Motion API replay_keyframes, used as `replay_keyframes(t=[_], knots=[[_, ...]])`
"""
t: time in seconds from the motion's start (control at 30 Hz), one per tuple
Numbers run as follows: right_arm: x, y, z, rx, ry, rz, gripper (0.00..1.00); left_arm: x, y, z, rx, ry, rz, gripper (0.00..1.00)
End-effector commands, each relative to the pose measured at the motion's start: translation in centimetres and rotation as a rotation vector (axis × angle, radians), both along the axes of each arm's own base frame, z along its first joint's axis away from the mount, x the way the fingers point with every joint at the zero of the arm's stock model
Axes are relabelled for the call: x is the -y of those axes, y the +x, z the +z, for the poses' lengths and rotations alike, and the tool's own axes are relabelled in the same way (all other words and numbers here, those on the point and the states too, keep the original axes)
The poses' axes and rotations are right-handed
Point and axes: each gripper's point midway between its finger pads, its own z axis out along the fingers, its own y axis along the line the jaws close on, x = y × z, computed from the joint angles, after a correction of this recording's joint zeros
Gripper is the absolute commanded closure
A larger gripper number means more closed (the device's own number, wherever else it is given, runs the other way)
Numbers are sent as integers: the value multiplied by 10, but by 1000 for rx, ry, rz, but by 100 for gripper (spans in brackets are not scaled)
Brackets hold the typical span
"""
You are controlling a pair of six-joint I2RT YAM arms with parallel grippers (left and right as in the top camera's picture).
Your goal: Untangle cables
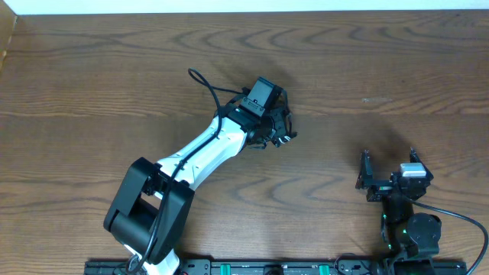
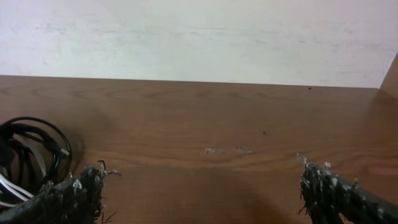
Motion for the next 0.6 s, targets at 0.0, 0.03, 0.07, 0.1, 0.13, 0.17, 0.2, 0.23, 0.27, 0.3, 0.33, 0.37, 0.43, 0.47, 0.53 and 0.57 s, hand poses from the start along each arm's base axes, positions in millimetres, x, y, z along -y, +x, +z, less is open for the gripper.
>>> replay_keyframes(t=[0.0,0.03,0.07,0.1,0.13,0.17,0.2,0.23,0.27,0.3,0.33,0.37,0.43,0.47,0.53,0.57], knots=[[2,0,0,0,-8,-8,1,-2,-2,-4,-4,10,-1,75],[2,0,0,0,-8,-8,1,-2,-2,-4,-4,9,-1,75],[2,0,0,0,-8,-8,1,0,-3,-3,-5,0,-5,76],[2,0,0,0,-8,-8,1,2,-4,0,-8,-12,-11,76],[2,0,0,0,-8,-8,1,5,-4,5,-7,-32,-20,78],[2,0,0,0,-8,-8,1,8,-4,11,-5,-52,-29,79],[2,0,0,0,-8,-8,1,12,-5,19,0,-78,-40,80],[2,0,0,0,-8,-8,1,16,-5,28,11,-101,-52,80],[2,0,0,0,-8,-8,1,19,-5,38,27,-123,-66,81],[2,0,0,0,-8,-8,1,22,-5,49,49,-145,-85,81],[2,0,0,0,-8,-8,1,22,-5,60,71,-161,-89,81],[2,0,0,0,-8,-8,1,22,-5,71,93,-173,-90,80],[2,0,0,0,-8,-8,1,21,-6,92,136,-197,-91,80],[2,0,0,0,-8,-8,1,20,-7,100,153,-207,-91,80],[2,0,0,0,-8,-8,1,18,-9,110,169,-216,-93,80],[2,0,0,0,-8,-8,1,17,-11,111,167,-213,-93,80]])
